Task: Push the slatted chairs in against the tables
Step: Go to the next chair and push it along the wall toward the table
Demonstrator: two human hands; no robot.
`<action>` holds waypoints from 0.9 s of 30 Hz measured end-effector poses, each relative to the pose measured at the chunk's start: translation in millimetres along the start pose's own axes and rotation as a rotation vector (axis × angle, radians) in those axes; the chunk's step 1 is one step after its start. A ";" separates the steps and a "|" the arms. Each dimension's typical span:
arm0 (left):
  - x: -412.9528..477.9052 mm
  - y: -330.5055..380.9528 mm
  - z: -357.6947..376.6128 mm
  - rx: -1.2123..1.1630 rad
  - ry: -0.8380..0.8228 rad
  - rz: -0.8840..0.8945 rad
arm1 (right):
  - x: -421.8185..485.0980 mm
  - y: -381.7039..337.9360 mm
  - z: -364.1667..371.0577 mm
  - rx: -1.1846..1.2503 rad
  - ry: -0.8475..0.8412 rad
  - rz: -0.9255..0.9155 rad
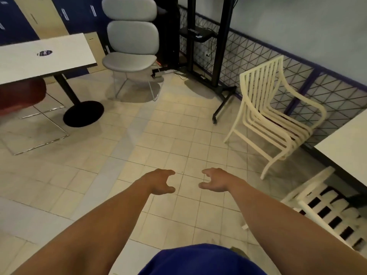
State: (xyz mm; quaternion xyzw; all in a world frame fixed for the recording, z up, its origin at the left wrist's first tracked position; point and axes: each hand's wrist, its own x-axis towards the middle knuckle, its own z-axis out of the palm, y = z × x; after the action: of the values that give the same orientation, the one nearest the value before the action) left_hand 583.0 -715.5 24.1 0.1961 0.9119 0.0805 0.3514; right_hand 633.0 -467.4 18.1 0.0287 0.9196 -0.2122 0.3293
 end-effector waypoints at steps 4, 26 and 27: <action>28.3 -22.3 -29.0 -0.021 0.015 0.003 | 35.7 -18.3 -20.0 0.017 -0.007 -0.002; 308.5 -24.9 -265.6 0.016 -0.002 0.086 | 284.0 15.1 -247.8 0.191 0.014 0.067; 323.5 -24.8 -277.0 0.023 -0.017 0.089 | 293.9 16.7 -257.1 0.191 0.013 0.081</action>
State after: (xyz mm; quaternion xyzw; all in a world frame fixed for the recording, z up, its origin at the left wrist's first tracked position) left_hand 170.5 -606.6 24.9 0.2413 0.9002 0.0838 0.3527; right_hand 253.9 -372.6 8.4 0.0987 0.8954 -0.2850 0.3275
